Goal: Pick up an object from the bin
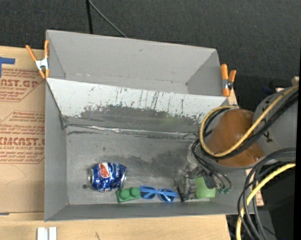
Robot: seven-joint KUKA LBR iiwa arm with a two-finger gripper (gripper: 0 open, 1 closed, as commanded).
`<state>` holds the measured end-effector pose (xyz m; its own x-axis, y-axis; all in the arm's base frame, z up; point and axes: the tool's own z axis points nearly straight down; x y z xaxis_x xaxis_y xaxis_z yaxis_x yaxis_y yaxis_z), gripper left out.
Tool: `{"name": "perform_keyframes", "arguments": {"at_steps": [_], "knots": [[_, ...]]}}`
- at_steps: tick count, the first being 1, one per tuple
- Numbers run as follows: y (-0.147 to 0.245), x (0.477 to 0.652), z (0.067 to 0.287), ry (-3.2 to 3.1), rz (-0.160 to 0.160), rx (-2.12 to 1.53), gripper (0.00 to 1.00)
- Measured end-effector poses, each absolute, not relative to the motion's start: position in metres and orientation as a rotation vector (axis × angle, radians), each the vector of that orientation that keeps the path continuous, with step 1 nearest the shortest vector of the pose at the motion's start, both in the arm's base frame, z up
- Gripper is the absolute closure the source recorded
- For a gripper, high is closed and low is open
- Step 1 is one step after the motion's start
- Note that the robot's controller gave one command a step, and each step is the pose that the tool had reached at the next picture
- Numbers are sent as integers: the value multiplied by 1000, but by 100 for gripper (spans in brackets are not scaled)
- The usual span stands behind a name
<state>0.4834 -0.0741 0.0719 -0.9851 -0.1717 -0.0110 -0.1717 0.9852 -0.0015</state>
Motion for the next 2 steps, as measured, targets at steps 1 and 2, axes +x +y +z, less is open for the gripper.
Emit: {"name": "perform_keyframes", "arguments": {"at_steps": [1, 2], "knots": [[-74, 484, 72, 3115, -2, -268, 0], [-74, 483, 72, 3121, 0, -270, 100]]}}
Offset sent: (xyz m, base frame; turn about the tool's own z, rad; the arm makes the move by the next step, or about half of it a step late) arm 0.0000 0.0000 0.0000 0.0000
